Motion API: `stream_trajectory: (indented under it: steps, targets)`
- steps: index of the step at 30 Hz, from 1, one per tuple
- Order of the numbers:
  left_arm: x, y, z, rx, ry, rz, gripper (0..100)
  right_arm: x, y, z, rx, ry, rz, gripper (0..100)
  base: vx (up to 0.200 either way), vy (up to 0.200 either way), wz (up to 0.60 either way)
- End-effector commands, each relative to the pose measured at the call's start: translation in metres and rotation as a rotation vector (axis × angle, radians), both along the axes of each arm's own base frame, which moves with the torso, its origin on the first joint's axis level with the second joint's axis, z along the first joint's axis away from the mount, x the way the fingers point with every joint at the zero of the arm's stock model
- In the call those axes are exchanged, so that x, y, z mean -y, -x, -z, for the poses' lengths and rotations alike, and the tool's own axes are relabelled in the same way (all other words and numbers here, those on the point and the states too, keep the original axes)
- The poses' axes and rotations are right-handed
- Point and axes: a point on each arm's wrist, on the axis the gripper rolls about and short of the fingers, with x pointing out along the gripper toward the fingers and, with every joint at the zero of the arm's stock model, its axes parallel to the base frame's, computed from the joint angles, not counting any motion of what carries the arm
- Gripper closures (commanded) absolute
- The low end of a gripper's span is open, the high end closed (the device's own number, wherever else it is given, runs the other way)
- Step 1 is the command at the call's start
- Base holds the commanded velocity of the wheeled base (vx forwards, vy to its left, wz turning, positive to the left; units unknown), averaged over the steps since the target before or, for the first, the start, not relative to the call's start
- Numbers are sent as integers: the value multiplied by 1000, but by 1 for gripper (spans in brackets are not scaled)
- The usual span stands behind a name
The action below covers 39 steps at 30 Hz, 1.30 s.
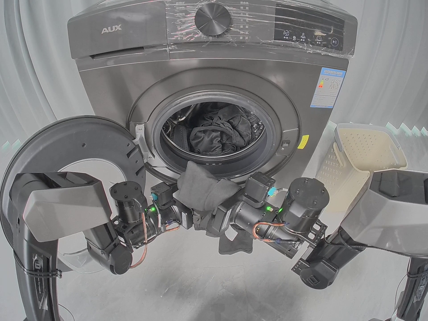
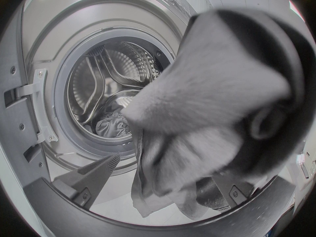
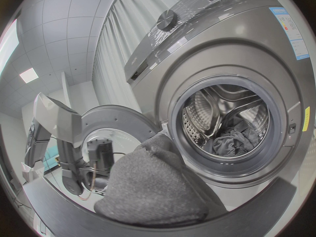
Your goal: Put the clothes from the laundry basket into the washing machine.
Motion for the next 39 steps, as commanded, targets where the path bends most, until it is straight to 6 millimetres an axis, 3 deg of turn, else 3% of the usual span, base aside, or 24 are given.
stream_trajectory:
  steps: [1,15,16,27,33,35,39]
  targets:
    - [2,-3,5,-4,-2,1,0,-5,9,-2,-1,-2,-27,100,0,0,0]
    - [7,-14,4,26,17,4,0,-7,14,3,-23,3,-40,100,0,0,0]
    - [8,-14,4,26,20,7,100,-7,14,3,-24,5,-40,100,0,0,0]
    - [9,-7,-2,26,22,24,100,2,-1,2,-14,-5,5,100,0,0,0]
    - [4,14,-14,8,13,39,100,12,-22,-2,6,-27,72,100,0,0,0]
    - [0,35,-21,-17,3,64,100,18,-32,-3,13,-36,104,100,0,0,0]
    - [-2,51,-29,-25,1,102,100,16,-36,-2,16,-44,126,100,0,0,0]
